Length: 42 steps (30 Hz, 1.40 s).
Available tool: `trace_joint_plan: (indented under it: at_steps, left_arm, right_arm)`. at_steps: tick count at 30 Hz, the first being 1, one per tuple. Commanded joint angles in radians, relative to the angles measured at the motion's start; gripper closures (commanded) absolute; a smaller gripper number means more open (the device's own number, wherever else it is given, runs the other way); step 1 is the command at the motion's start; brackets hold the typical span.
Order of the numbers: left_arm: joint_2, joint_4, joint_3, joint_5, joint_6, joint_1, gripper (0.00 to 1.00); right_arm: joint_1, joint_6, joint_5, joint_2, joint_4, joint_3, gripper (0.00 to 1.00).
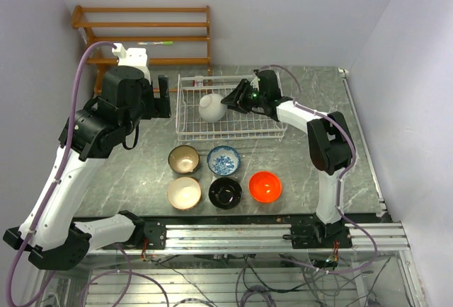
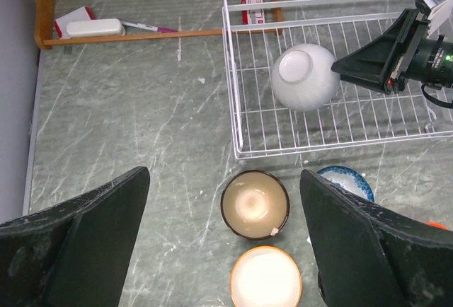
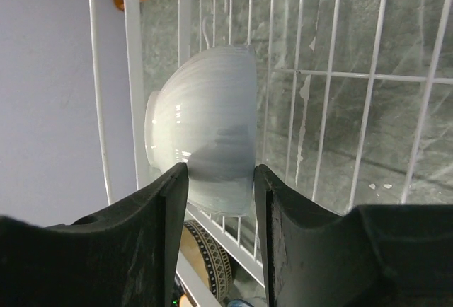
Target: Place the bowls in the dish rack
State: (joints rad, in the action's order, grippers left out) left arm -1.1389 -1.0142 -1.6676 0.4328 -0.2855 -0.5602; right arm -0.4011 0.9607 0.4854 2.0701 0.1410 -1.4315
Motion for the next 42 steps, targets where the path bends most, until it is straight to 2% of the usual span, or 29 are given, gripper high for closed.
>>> trace_joint_plan:
  at_steps: [1,11,17,23,29,33,42]
  left_arm:
    - [0.016,0.037,0.006,-0.016,-0.011,-0.005,0.01]
    - [0.014,0.048,0.007,-0.014,-0.020,-0.006,0.01]
    - [0.008,0.048,-0.006,-0.011,-0.018,-0.006,0.01]
    - [0.007,0.061,-0.001,-0.006,-0.015,-0.006,0.01]
    - [0.008,0.055,0.000,0.001,-0.015,-0.006,0.01]
    - [0.020,0.044,0.009,0.014,-0.017,-0.006,0.01]
    - [0.036,0.034,0.022,0.020,-0.022,-0.006,0.01]
  right_arm:
    - [0.004,-0.066,-0.051,-0.045,-0.094,-0.050,0.58]
    - [0.003,-0.145,-0.095,-0.084,-0.248,-0.117,0.56]
    - [-0.020,-0.286,-0.163,-0.091,-0.437,-0.261,0.55]
    - [-0.102,-0.433,-0.095,0.027,-0.610,-0.480,0.54]
    - [-0.177,-0.451,-0.084,0.093,-0.649,-0.550,0.53]
    - [-0.212,-0.494,-0.132,0.151,-0.737,-0.622,0.53]
    - [-0.220,-0.529,-0.298,0.133,-0.717,-0.546,0.54]
